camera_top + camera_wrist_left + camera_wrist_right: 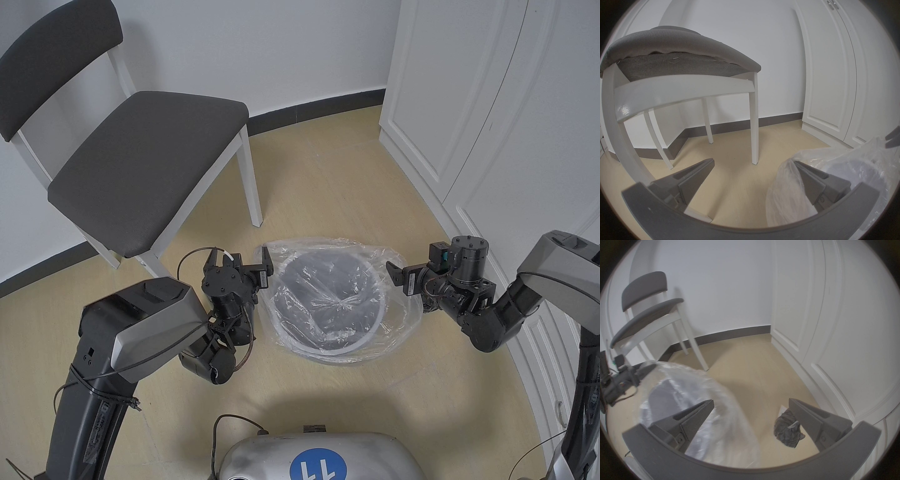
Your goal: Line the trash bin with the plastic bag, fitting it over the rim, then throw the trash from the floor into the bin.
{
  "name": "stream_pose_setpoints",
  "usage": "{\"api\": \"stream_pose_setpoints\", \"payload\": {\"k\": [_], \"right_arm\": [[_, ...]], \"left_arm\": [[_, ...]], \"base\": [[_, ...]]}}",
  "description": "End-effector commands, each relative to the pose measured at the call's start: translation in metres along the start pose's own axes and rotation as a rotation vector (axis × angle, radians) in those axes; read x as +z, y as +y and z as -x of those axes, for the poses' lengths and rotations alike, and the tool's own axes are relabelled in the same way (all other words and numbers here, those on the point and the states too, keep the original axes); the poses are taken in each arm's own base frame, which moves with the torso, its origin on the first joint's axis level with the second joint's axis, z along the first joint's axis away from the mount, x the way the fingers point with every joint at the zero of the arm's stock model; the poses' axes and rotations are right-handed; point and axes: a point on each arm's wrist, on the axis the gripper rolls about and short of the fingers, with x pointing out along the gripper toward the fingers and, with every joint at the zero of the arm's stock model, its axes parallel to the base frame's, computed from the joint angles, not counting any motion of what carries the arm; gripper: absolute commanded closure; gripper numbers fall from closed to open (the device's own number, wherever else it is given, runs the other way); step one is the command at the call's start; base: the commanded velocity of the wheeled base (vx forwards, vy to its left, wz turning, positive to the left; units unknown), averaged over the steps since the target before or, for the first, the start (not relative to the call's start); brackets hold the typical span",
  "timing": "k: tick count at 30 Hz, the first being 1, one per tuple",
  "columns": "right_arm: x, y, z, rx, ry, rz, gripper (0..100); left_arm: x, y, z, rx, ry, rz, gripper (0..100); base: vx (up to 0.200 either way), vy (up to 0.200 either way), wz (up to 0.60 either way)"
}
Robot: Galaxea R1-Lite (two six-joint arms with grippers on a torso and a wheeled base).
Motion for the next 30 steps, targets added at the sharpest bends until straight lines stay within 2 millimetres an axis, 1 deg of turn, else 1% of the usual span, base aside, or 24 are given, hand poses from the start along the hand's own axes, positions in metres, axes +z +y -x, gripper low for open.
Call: {"api": "stream_pose_setpoints", "payload": {"k": [1, 2, 3, 4, 5, 6, 7, 9, 11, 14, 15, 16, 17, 20, 24, 25, 26, 30], "right_arm": [[0.045, 0.022, 0.068, 0.182, -0.077, -0.008, 0], [0.054, 0.022, 0.077, 0.21, -0.098, -0.033, 0], [0.059, 0.021, 0.081, 0.225, -0.105, -0.057, 0], [0.068, 0.019, 0.087, 0.248, -0.115, -0.099, 0], [0.068, 0.019, 0.087, 0.248, -0.115, -0.099, 0], [0.079, 0.013, 0.09, 0.255, -0.1, -0.153, 0], [0.08, 0.011, 0.089, 0.249, -0.097, -0.16, 0], [0.087, -0.004, 0.077, 0.2, -0.082, -0.184, 0], [0.084, -0.013, 0.062, 0.168, -0.055, -0.214, 0], [0.082, -0.019, 0.045, 0.141, -0.034, -0.259, 0], [0.078, -0.025, 0.033, 0.119, -0.004, -0.278, 0], [0.077, -0.026, 0.03, 0.111, 0.008, -0.283, 0], [0.073, -0.03, 0.019, 0.091, 0.048, -0.295, 0], [0.061, -0.033, 0.004, 0.07, 0.123, -0.323, 0], [0.04, -0.03, -0.01, 0.061, 0.218, -0.323, 0], [0.038, -0.029, -0.011, 0.06, 0.224, -0.322, 0], [0.03, -0.026, -0.014, 0.065, 0.243, -0.317, 0], [0.02, -0.023, -0.016, 0.073, 0.275, -0.31, 0]], "left_arm": [[-0.009, 0.004, -0.002, 0.026, 0.014, -0.015, 0], [-0.012, 0.005, -0.003, 0.032, 0.017, -0.02, 0], [-0.013, 0.006, -0.004, 0.035, 0.017, -0.022, 0], [-0.014, 0.007, -0.005, 0.038, 0.018, -0.023, 0], [-0.014, 0.007, -0.005, 0.038, 0.018, -0.023, 0], [-0.016, 0.009, -0.009, 0.048, 0.01, -0.02, 0], [-0.016, 0.01, -0.01, 0.051, 0.009, -0.019, 0], [-0.016, 0.011, -0.011, 0.056, 0.006, -0.018, 0], [-0.015, 0.011, -0.011, 0.056, 0.006, -0.018, 0], [-0.015, 0.011, -0.01, 0.056, 0.008, -0.019, 0], [-0.015, 0.011, -0.01, 0.056, 0.01, -0.022, 0], [-0.015, 0.011, -0.01, 0.056, 0.01, -0.022, 0], [-0.016, 0.012, -0.009, 0.058, 0.014, -0.026, 0], [-0.02, 0.014, -0.007, 0.057, 0.03, -0.048, 0], [-0.021, 0.015, -0.007, 0.058, 0.032, -0.049, 0], [-0.021, 0.015, -0.007, 0.058, 0.032, -0.049, 0], [-0.019, 0.014, -0.007, 0.057, 0.026, -0.045, 0], [-0.017, 0.015, -0.008, 0.059, 0.024, -0.044, 0]], "base": [[0.0, 0.0, 0.0], [0.0, 0.0, 0.0], [0.0, 0.0, 0.0], [0.0, 0.0, 0.0], [0.0, 0.0, 0.0], [0.0, 0.0, 0.0], [0.0, 0.0, 0.0], [0.0, 0.0, 0.0], [0.0, 0.0, 0.0], [0.0, 0.0, 0.0], [0.0, 0.0, 0.0], [0.0, 0.0, 0.0], [0.0, 0.0, 0.0], [0.0, 0.0, 0.0], [0.0, 0.0, 0.0], [0.0, 0.0, 0.0], [0.0, 0.0, 0.0], [0.0, 0.0, 0.0]]}}
